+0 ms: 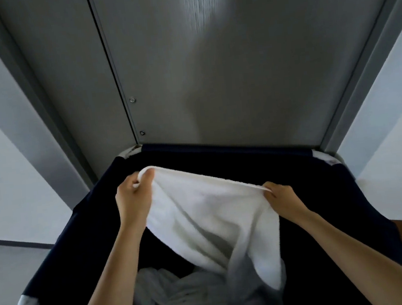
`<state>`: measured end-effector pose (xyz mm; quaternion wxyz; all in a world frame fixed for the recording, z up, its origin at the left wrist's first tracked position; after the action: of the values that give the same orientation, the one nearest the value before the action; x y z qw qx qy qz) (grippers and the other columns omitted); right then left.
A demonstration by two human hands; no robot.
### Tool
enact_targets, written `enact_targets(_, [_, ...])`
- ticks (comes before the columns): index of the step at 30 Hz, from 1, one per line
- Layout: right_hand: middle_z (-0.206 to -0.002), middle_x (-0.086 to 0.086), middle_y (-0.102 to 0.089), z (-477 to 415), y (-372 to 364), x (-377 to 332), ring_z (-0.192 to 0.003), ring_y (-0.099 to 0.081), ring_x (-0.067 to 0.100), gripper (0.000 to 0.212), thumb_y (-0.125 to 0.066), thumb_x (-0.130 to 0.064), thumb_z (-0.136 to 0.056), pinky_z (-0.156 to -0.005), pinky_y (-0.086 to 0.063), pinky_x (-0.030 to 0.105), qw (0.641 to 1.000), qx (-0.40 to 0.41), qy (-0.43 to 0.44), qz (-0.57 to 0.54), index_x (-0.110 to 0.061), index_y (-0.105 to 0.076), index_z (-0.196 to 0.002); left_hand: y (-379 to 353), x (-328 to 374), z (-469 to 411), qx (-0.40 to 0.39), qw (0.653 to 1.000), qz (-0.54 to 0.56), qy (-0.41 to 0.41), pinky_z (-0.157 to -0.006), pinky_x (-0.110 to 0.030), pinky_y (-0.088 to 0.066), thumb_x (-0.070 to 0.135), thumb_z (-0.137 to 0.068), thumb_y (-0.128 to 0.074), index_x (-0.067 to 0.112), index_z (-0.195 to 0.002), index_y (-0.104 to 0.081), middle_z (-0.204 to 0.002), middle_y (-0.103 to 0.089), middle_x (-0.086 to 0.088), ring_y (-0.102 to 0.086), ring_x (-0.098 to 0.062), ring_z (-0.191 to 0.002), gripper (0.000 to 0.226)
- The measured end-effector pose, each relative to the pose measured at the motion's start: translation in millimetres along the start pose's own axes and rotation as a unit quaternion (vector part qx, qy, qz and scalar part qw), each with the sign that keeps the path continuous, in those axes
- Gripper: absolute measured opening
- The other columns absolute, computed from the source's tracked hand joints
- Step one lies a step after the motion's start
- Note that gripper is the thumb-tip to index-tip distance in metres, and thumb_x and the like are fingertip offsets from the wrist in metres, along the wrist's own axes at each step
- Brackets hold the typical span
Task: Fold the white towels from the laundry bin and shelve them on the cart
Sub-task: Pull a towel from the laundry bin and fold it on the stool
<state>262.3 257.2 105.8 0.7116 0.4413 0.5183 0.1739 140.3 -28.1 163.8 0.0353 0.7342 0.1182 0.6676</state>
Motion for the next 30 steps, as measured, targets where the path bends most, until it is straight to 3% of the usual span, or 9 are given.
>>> enact_targets(3, [-0.078,0.010,-0.060,-7.4,14.2,-1.6,-0.076,-0.059,0.028,0.019,-0.042,-0.010,-0.094,-0.065,-0.045,0.033,0.999,0.031,0.023,0.034,-0.007,-0.059,-0.086,9.6,-28.3,-6.7,0.042,0.998,0.004,0.053,-0.055,-0.030,-0.030,0.029,-0.086,-0.060,0.010,-0.055,-0.036,-0.053,-0.034,0.000,-0.034,-0.016,-0.053,0.044])
enact_targets(7, [-0.079,0.011,-0.059,-16.2,33.6,14.9,-0.071,-0.055,0.027,0.021,-0.039,-0.012,-0.095,-0.056,-0.036,0.030,0.996,0.049,-0.033,0.073,-0.006,-0.056,-0.083,19.3,-50.7,-17.5,0.106,0.990,0.013,0.095,-0.060,-0.032,-0.035,0.032,-0.086,-0.058,0.001,-0.068,-0.049,-0.061,-0.043,-0.005,-0.042,-0.021,-0.062,0.037])
enact_targets(10, [-0.086,0.010,-0.061,-19.0,33.5,3.4,-0.078,-0.058,0.025,0.023,-0.038,-0.011,-0.095,-0.064,-0.044,0.032,0.999,0.015,-0.026,0.027,-0.005,-0.061,-0.093,7.3,-47.7,-10.9,0.036,0.988,-0.140,0.047,-0.065,-0.034,-0.042,0.035,-0.085,-0.064,0.010,-0.097,-0.059,-0.089,-0.059,-0.009,-0.054,-0.027,-0.079,0.028])
enact_targets(13, [-0.091,-0.002,-0.062,-12.8,23.0,-29.5,-0.086,-0.059,0.014,0.022,-0.044,-0.009,-0.094,-0.070,-0.043,0.019,0.997,-0.045,0.041,-0.037,-0.014,-0.065,-0.098,-17.5,-40.7,3.4,-0.043,0.983,-0.180,-0.010,-0.081,-0.037,-0.051,0.039,-0.071,-0.078,0.023,-0.117,-0.058,-0.118,-0.055,-0.005,-0.059,-0.026,-0.097,0.053])
enact_targets(19, [-0.084,-0.016,-0.064,2.0,11.0,-83.8,-0.079,-0.059,-0.004,0.015,-0.056,-0.011,-0.089,-0.070,-0.043,0.006,0.980,-0.084,0.167,-0.065,-0.018,-0.069,-0.092,-67.7,-20.0,53.3,-0.293,0.927,-0.203,-0.120,-0.085,-0.019,-0.038,0.042,-0.073,-0.076,0.033,-0.132,-0.049,-0.119,-0.049,0.011,-0.051,-0.008,-0.108,0.066])
enact_targets(21, [-0.082,-0.015,-0.065,5.5,10.0,-95.8,-0.077,-0.060,-0.004,0.009,-0.061,-0.016,-0.088,-0.070,-0.045,0.008,0.975,-0.090,0.190,-0.075,-0.020,-0.069,-0.088,-73.3,-18.6,57.2,-0.302,0.923,-0.201,-0.127,-0.080,-0.018,-0.038,0.040,-0.079,-0.071,0.031,-0.128,-0.052,-0.110,-0.047,0.015,-0.049,-0.004,-0.098,0.053])
enact_targets(24, [-0.078,-0.013,-0.065,9.4,6.2,-98.6,-0.073,-0.059,-0.006,0.003,-0.066,-0.018,-0.085,-0.067,-0.045,0.008,0.973,-0.089,0.200,-0.080,-0.020,-0.068,-0.084,-77.3,-20.0,56.8,-0.276,0.933,-0.189,-0.132,-0.061,-0.018,-0.036,0.033,-0.086,-0.066,0.017,-0.098,-0.065,-0.081,-0.051,0.012,-0.051,-0.008,-0.072,0.020])
enact_targets(26, [-0.079,-0.013,-0.064,9.2,4.2,-91.5,-0.073,-0.059,-0.004,0.004,-0.064,-0.018,-0.087,-0.066,-0.044,0.008,0.977,-0.080,0.182,-0.075,-0.021,-0.066,-0.085,-76.2,-23.8,56.5,-0.266,0.943,-0.157,-0.120,-0.055,-0.016,-0.034,0.028,-0.086,-0.066,0.013,-0.081,-0.060,-0.069,-0.048,0.009,-0.046,-0.007,-0.059,0.017])
enact_targets(30, [-0.081,-0.003,-0.061,7.7,-0.7,-67.5,-0.079,-0.060,0.014,0.014,-0.055,-0.025,-0.093,-0.067,-0.045,0.017,0.988,-0.109,0.109,-0.002,-0.020,-0.061,-0.082,-65.3,-27.9,50.3,-0.227,0.967,-0.096,-0.066,-0.059,-0.019,-0.036,0.018,-0.088,-0.063,0.004,-0.081,-0.062,-0.073,-0.055,0.000,-0.047,-0.008,-0.062,0.015])
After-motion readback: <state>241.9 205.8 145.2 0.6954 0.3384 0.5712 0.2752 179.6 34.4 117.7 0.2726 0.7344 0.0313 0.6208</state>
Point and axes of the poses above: each hand's wrist, its own z-axis away from the middle knuckle, its own y-axis out of the back of the hand, x = y × z, the point moved 1 cm from there along -z, towards the middle knuckle
